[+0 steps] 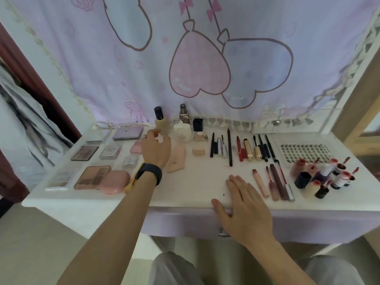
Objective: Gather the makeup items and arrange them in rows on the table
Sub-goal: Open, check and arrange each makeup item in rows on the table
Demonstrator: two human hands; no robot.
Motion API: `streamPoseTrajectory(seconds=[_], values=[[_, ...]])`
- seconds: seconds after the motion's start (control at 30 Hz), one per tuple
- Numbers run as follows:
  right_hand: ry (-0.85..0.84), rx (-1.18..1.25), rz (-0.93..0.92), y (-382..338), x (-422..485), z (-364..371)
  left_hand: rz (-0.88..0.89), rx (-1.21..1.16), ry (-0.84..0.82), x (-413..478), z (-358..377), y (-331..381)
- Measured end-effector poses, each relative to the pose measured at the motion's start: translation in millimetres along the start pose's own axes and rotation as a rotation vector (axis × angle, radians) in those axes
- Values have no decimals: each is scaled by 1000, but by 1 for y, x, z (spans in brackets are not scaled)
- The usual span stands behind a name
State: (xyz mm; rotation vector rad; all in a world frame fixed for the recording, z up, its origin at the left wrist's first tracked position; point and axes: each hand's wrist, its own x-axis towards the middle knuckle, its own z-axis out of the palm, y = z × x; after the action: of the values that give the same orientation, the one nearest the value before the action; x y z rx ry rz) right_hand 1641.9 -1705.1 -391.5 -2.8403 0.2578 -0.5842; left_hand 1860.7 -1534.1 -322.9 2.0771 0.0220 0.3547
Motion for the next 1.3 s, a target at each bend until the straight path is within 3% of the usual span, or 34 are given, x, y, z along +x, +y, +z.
streamPoseTrajectory(seconds=[0.43,0.7,1.03,1.3], values=[[98,27,-41,6,1,11,-215,148,-113,78,18,-4],[128,25,-42,5,1,9,-178,219,-82,72,32,-9],[120,32,-48,5,1,9,-212,69,-44,62,11,-17],[38,36,-22,3,1,0,-63,-288,-2,8,-32,6]])
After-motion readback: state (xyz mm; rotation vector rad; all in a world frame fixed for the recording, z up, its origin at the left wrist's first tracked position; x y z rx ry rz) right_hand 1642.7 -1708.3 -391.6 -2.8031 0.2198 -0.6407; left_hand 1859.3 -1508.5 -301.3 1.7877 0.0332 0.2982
